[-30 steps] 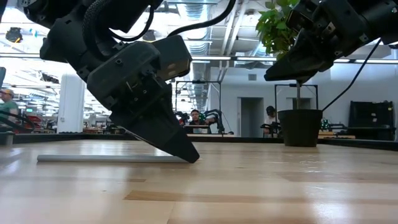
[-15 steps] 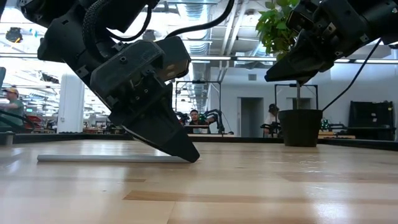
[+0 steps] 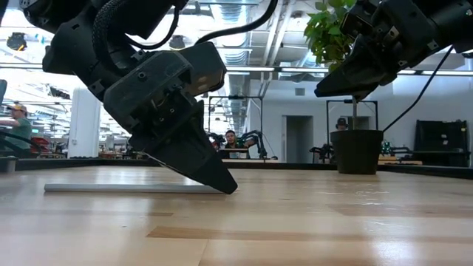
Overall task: Sort pens & pencils
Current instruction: Put the white pencil in the blue bin
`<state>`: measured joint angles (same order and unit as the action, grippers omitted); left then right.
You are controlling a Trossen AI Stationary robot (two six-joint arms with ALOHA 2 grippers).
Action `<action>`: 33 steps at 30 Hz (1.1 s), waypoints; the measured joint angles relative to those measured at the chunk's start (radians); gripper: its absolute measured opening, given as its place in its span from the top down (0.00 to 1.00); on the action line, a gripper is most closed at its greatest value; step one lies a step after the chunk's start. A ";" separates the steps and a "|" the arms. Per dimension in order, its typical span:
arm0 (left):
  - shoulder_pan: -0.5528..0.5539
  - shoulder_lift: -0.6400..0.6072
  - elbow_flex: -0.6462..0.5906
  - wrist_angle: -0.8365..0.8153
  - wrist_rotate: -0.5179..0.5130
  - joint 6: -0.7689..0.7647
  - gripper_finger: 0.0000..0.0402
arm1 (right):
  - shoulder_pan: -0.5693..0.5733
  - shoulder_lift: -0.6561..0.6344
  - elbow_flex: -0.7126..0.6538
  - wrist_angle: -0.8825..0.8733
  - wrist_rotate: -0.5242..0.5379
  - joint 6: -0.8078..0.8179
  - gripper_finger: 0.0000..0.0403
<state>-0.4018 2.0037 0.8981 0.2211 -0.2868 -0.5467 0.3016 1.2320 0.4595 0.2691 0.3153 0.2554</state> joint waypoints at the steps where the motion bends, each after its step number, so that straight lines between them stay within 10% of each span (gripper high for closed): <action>1: 0.003 0.000 -0.001 0.003 0.001 0.006 0.72 | 0.000 0.000 0.000 0.000 0.000 0.000 0.72; 33: -0.006 0.011 -0.004 0.040 0.022 -0.023 0.80 | 0.000 0.000 0.000 0.000 0.000 0.000 0.72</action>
<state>-0.4079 2.0144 0.8945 0.2612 -0.2649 -0.5697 0.3016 1.2320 0.4595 0.2687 0.3151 0.2558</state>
